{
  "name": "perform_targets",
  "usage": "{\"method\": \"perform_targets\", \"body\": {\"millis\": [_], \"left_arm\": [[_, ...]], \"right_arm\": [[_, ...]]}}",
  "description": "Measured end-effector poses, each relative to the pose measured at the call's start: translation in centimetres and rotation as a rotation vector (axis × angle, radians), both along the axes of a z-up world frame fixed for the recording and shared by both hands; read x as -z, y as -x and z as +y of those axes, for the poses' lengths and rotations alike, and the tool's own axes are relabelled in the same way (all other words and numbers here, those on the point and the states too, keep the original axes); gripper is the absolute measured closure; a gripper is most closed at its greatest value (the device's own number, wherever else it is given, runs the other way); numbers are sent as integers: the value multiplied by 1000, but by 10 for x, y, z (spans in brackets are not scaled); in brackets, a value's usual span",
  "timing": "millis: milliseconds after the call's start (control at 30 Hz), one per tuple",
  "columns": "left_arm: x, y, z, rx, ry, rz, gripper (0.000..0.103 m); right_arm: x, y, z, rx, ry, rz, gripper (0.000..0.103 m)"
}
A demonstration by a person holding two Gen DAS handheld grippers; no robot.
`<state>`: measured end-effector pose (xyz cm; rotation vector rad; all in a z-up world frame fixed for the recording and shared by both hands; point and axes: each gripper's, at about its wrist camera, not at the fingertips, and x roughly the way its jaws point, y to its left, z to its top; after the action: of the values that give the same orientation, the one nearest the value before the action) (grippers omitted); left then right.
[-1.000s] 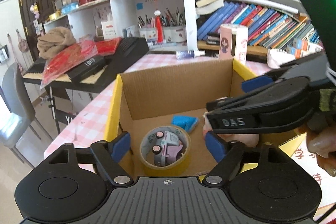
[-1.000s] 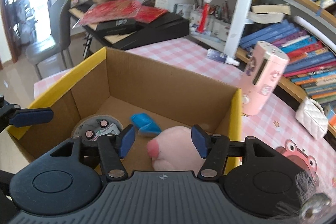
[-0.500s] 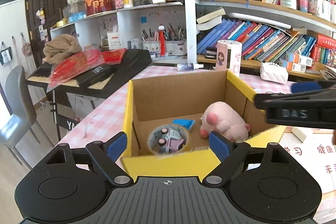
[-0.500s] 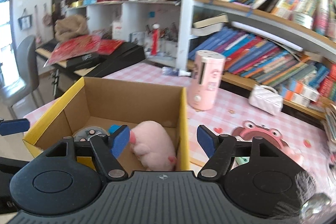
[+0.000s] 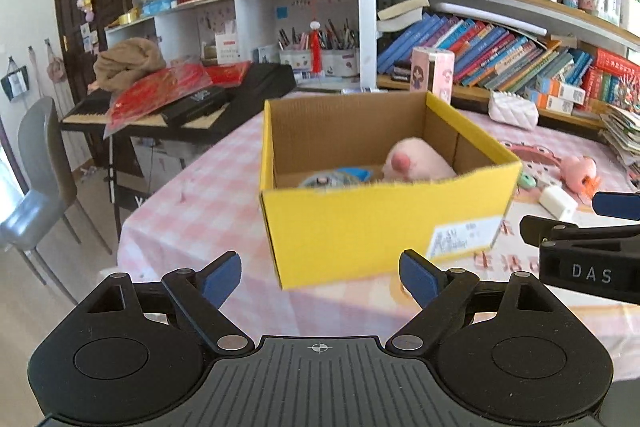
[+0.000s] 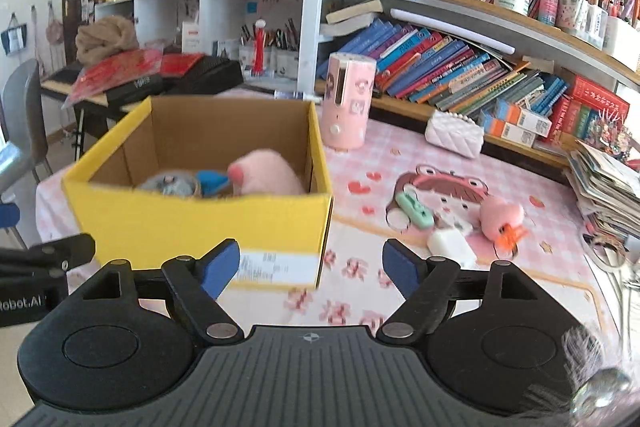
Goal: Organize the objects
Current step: 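Withdraw both open tools from the box back toward the mat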
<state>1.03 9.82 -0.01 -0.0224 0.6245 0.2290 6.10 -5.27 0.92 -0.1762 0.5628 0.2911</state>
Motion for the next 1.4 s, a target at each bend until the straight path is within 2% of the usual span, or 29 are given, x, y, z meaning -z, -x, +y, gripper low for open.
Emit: {"method": "perform_targets", "body": {"millis": [100,200,733,1100,1400], "left_arm": [[4,12,-3,13,2,18,14],[6,22,-7,31,-8,29,8],[16,48,-27,149,-21,79,6],[17,43,-48,243,-16,82,6],[19,27,-73,311,-25,90,6]], "right_arm": [[5,14,-2,7,7,14,22],[9,25,-5,19,5,33,20],[22,69,-23,121,-6,89,13],[22,83,-48,213,0,93,13],[23,76,-74,281,-4,99,13]]}}
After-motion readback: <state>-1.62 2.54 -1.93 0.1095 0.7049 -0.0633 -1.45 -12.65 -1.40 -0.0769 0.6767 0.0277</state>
